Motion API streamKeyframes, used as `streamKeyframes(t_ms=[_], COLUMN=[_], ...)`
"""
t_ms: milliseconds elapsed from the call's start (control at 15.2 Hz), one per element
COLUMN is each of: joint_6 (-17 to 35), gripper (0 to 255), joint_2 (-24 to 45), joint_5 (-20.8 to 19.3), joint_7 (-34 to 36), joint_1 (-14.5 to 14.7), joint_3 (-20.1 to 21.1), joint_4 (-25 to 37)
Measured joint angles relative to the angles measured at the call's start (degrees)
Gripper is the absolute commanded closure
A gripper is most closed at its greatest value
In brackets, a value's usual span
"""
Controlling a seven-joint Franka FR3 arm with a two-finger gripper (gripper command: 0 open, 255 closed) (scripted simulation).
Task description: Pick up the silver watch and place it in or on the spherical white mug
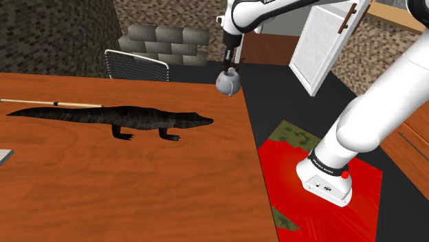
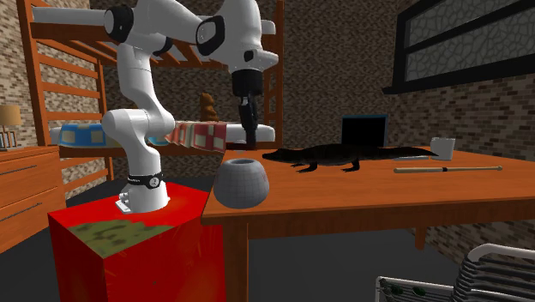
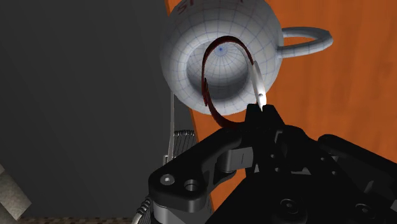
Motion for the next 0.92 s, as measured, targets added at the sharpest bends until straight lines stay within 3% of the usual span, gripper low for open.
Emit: streamKeyframes(t_ms=[528,594,924], joint_6=[2.0,2.0,2.0], gripper=[255,0,0], joint_2=[0.8,0.8,0.8], joint_5=[-0.1,-0.1,-0.1], joint_7=[0.2,0.2,0.2], joint_1=[0.0,0.0,0.0], joint_3=[0.0,0.0,0.0], joint_4=[-1.1,-1.1,-1.1])
